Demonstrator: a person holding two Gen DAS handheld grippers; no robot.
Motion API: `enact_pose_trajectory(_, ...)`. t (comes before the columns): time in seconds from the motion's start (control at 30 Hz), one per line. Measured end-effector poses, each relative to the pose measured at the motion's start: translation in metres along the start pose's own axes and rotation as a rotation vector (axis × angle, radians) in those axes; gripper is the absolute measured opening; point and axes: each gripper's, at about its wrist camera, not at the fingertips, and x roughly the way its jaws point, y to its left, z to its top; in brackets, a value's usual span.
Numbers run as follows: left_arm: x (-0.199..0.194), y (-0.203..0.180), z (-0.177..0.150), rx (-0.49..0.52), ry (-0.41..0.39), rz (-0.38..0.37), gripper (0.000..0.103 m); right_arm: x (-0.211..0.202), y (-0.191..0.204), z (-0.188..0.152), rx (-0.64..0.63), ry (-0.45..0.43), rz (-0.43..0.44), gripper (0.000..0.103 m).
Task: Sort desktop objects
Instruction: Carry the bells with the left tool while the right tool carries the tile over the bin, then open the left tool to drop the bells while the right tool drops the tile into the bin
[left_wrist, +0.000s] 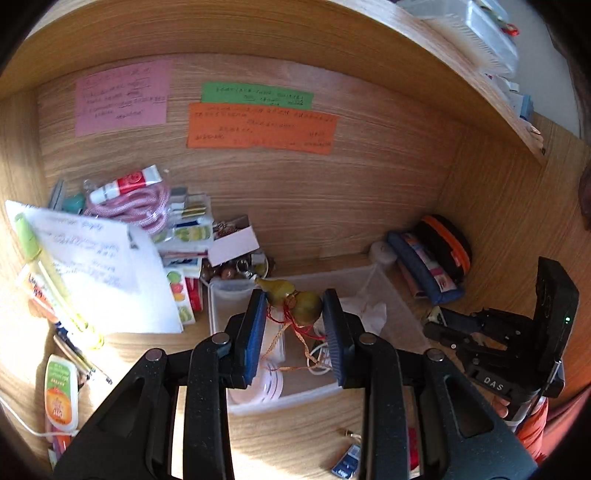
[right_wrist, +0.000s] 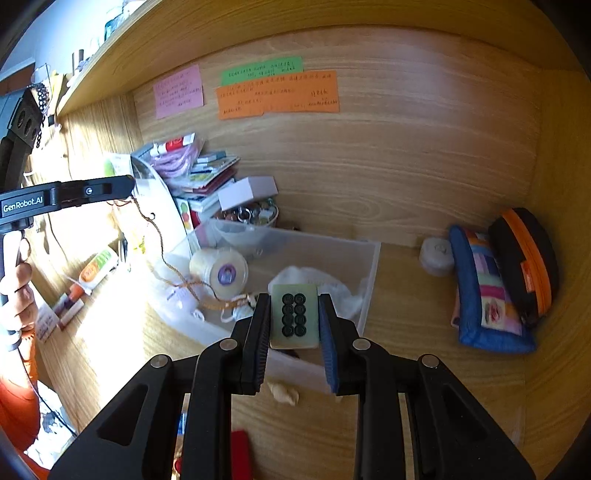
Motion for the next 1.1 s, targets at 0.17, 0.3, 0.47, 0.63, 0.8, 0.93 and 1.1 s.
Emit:
enact_pose_trajectory(0.17,0.02,-0.006,0.004,0.01,0.022,-0.011,0.03,0.008,0.003,0.012,-0.022,-0.003,0.011,0.022)
enact_pose_trajectory(0.3,0.039,-0.009,-0.002,0.015,0.064,-0.022,0.03,0.021,0.003,0.014,-0.035,0.016,0.008,0.022)
enact_pose_trajectory(0.47,0.066,-0.01,-0.017,0.023,0.13,-0.025,0.03,0.04,-0.005,0.004,-0.01,0.052,0.018,0.022)
enact_pose_trajectory(0.63,0.089,-0.014,-0.034,0.04,0.183,-0.018,0.03,0.055,-0.014,-0.004,0.009,0.097,0.043,0.022)
enact_pose_trajectory(0.8,0.102,-0.015,-0.047,0.054,0.215,-0.026,0.03,0.06,-0.017,-0.007,-0.003,0.122,0.033,0.022)
enact_pose_trajectory(0.93,0.108,-0.016,-0.056,0.069,0.234,-0.01,0.03,0.066,-0.017,-0.009,-0.006,0.136,0.022,0.022)
enact_pose_trajectory(1.1,0.113,-0.013,-0.061,0.068,0.252,-0.007,0.031,0.07,-0.015,-0.01,-0.017,0.145,0.023,0.022)
